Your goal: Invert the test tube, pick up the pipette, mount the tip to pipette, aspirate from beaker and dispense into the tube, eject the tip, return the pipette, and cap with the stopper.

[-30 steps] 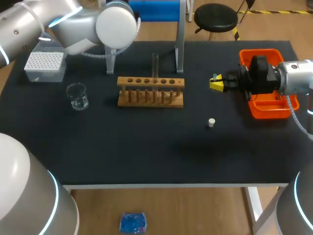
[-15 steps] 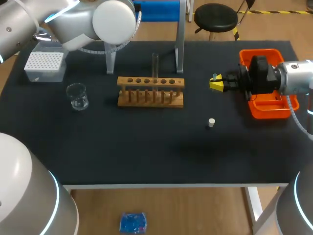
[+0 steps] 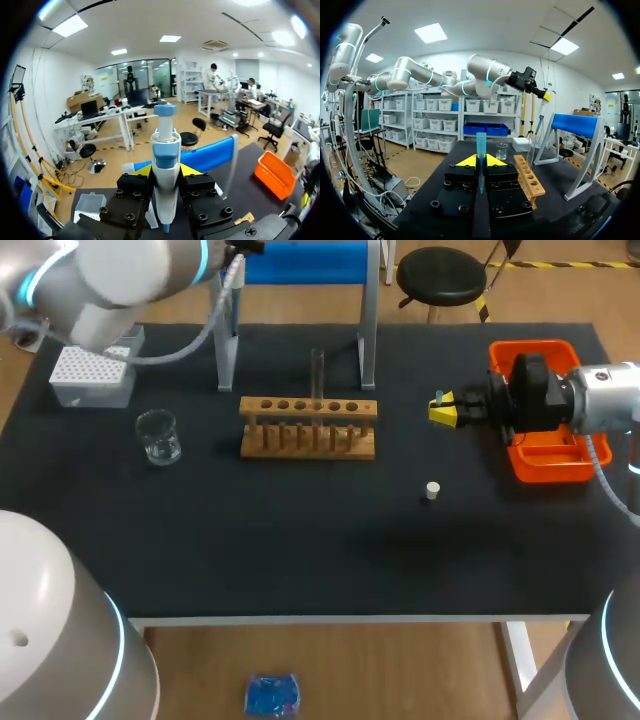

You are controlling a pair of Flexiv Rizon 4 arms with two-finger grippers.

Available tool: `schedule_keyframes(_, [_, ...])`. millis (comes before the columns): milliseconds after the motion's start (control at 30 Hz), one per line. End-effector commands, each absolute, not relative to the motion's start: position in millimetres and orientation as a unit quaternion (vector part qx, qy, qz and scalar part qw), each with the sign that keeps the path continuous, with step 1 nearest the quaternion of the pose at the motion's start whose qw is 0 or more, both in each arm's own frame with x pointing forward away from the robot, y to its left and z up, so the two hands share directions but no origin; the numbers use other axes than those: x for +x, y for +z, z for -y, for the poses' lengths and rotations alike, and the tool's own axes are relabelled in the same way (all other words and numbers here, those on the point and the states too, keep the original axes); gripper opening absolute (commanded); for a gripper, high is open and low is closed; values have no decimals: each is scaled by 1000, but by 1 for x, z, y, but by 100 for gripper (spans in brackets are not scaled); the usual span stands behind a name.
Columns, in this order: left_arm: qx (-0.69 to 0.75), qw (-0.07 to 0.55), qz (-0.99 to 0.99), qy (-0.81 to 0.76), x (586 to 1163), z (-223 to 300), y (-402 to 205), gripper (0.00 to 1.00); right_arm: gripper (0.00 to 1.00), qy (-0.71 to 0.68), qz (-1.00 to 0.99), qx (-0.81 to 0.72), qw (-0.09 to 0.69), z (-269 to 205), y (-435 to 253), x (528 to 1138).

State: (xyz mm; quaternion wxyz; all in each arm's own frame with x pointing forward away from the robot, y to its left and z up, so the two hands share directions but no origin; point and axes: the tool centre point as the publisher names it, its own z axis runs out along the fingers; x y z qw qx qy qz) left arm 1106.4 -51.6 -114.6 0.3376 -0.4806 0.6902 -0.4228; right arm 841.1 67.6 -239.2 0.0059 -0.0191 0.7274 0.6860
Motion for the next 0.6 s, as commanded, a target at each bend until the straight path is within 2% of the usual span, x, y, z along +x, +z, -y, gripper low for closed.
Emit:
schedule_keyframes(33, [-340, 208, -753, -524, 1086, 35, -111, 0, 0, 686, -728, -19, 7, -68, -239, 840])
schedule_keyframes(367, [-238, 131, -779, -564, 1053, 30, -95, 0, 0, 686, -728, -19, 7, -68, -239, 840])
schedule_keyframes(600, [-238, 131, -779, -564, 1053, 30, -95, 0, 0, 686, -728, -19, 7, -68, -239, 840])
